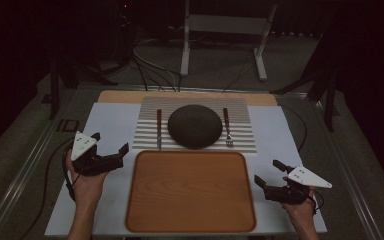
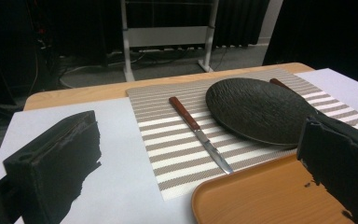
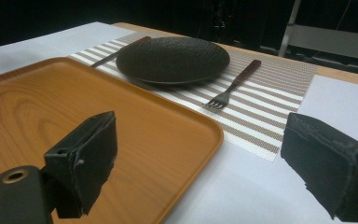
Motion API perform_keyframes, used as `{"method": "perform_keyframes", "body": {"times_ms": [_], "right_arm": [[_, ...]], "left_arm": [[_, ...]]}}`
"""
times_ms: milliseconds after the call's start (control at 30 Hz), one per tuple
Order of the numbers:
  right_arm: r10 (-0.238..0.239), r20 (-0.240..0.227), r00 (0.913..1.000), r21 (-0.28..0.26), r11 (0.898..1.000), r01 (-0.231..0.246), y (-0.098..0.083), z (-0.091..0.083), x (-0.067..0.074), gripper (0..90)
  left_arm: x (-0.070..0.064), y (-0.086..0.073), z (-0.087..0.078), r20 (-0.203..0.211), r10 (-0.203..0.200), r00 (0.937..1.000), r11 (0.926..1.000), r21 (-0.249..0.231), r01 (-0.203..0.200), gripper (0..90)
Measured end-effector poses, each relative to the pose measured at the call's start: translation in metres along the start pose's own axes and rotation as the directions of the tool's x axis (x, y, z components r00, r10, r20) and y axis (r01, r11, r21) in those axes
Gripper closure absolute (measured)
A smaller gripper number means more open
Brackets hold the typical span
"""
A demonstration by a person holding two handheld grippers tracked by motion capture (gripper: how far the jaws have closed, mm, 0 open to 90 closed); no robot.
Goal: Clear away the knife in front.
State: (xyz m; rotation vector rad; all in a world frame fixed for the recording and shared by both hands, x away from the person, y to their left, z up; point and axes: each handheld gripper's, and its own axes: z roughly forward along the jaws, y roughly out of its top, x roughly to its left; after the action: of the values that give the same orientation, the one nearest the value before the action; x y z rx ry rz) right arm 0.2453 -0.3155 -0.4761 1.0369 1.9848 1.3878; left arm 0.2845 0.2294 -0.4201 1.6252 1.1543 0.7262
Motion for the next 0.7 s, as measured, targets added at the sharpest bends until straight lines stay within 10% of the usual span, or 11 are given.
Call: {"method": "perform_keyframes", "body": {"times_ms": [700], "right_arm": [[-0.001, 0.0, 1.0, 0.001, 1.0, 0.001, 0.0, 0.0, 0.0, 10.9]], "left_arm": [[-0.004, 0.009, 0.023, 0.0, 0.006, 1.0, 0.9999, 0.014, -0.006, 0.1]]}}
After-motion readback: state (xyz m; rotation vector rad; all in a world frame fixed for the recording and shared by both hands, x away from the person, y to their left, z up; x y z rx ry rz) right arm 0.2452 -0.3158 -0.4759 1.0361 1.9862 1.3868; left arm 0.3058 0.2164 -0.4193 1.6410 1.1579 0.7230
